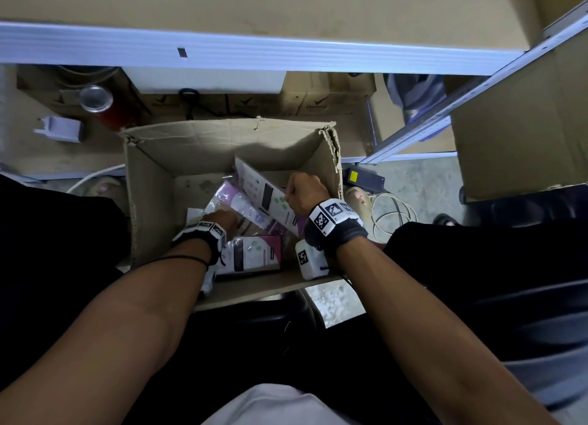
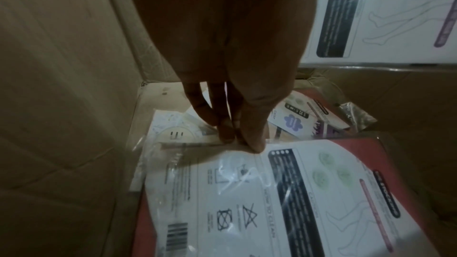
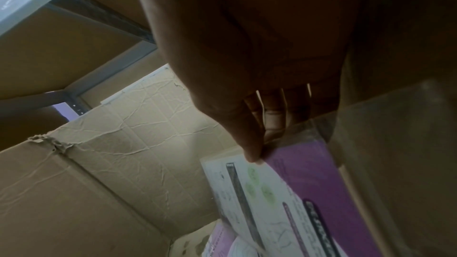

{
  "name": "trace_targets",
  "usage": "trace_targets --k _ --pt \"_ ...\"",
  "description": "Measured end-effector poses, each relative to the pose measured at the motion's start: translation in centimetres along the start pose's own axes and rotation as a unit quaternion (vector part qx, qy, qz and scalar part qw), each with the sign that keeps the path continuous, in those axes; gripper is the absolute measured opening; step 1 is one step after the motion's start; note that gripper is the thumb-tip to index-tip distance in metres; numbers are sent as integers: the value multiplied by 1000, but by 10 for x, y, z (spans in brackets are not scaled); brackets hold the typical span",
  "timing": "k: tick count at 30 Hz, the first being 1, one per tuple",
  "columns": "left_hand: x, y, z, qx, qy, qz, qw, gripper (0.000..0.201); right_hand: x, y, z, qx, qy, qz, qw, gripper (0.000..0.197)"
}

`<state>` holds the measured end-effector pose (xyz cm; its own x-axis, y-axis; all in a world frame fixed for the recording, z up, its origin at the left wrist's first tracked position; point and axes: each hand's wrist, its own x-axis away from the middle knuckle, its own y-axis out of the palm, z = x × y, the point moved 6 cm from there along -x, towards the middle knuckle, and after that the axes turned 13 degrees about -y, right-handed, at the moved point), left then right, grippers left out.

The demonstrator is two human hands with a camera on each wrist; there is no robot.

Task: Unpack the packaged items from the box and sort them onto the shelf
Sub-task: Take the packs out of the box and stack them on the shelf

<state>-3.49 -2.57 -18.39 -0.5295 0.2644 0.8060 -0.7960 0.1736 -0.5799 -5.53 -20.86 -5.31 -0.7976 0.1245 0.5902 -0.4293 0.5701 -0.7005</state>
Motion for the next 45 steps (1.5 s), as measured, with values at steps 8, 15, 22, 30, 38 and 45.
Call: trace_targets --k 8,15,22,30,38,45 --pt "20 -24 25 -12 23 37 999 23 4 -12 -36 138 -87 54 985 27" --pt "58 -63 42 -64 66 94 991 12 15 -33 -69 205 -144 83 964 28" --pt "121 -110 33 -31 78 152 985 17 48 -63 -78 216 -188 70 955 14" --pt "229 -190 38 20 109 254 961 20 120 -136 -106 189 -277 127 934 10" --pt "343 -286 38 18 150 320 935 11 203 -243 -138 222 -322 230 891 7" --pt "410 -384 3 50 140 379 913 8 248 -335 -158 237 -303 309 870 10"
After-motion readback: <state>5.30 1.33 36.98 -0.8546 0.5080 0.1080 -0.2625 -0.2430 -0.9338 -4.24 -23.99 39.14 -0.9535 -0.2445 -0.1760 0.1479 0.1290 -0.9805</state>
